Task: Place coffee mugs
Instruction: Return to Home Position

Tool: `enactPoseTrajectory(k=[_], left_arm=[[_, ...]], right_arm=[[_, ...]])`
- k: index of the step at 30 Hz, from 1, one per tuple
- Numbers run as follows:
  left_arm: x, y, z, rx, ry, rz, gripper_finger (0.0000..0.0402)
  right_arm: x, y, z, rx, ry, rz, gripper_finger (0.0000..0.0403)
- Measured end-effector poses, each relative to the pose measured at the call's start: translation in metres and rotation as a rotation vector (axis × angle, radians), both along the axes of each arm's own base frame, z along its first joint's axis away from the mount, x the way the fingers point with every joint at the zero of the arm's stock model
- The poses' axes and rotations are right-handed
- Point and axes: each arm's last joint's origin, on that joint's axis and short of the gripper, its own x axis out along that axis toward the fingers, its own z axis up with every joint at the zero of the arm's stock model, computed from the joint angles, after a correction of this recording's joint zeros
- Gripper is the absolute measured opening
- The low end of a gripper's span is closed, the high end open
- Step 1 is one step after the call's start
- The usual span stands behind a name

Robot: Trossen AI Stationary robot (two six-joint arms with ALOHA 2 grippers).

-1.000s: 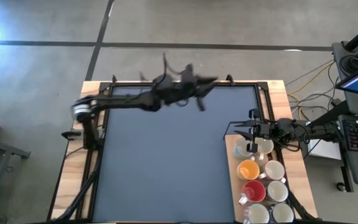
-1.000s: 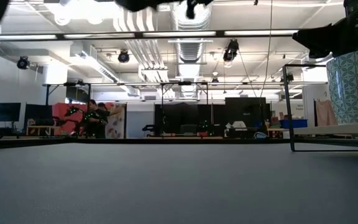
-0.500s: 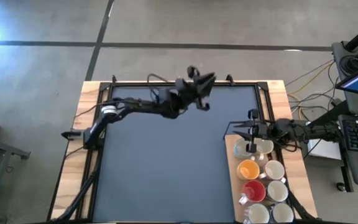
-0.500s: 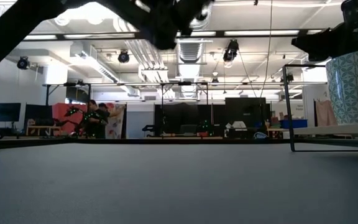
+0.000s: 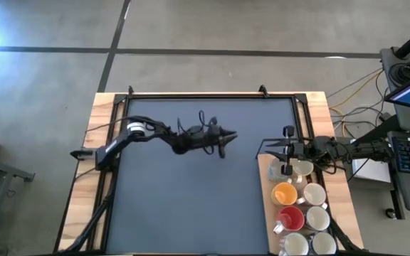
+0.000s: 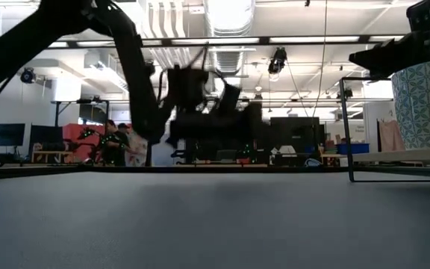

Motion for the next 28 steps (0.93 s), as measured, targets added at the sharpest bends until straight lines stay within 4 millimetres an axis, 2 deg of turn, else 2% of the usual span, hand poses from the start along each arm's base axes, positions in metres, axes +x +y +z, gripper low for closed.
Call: enactPoseTrajectory(k=[4,9,12,14,18,24,28], left_arm=[[-0.016,-0.003,-0.049,-0.04,0.199,0.0,0.0059],[-0.026,-0.005,-0.084,-0.039,0.234,0.001,0.0059],[-0.027,-0.005,-0.096,-0.031,0.197,0.003,0.0059],[-0.027,-0.006,-0.094,-0.031,0.135,0.002,0.0059],[-0.025,-0.005,-0.085,-0.031,0.125,0.001,0.0059],[-0.018,-0.004,-0.049,-0.011,0.043,-0.001,0.0059],[-0.004,-0.001,-0.018,0.016,-0.085,-0.003,0.0059]], right_arm=[[0.0,0.0,0.0,0.0,0.003,0.0,0.0082],[0.0,0.0,-0.001,0.0,0.004,0.0,0.0082],[0.0,0.0,-0.001,0.0,0.004,0.0,0.0082],[0.0,0.0,-0.001,0.0,0.004,0.0,0.0082],[0.0,0.0,-0.001,0.0,0.004,0.0,0.0082],[0.0,0.0,-0.001,0.0,0.004,0.0,0.0082],[0.0,0.0,-0.001,0.0,0.004,0.0,0.0082]])
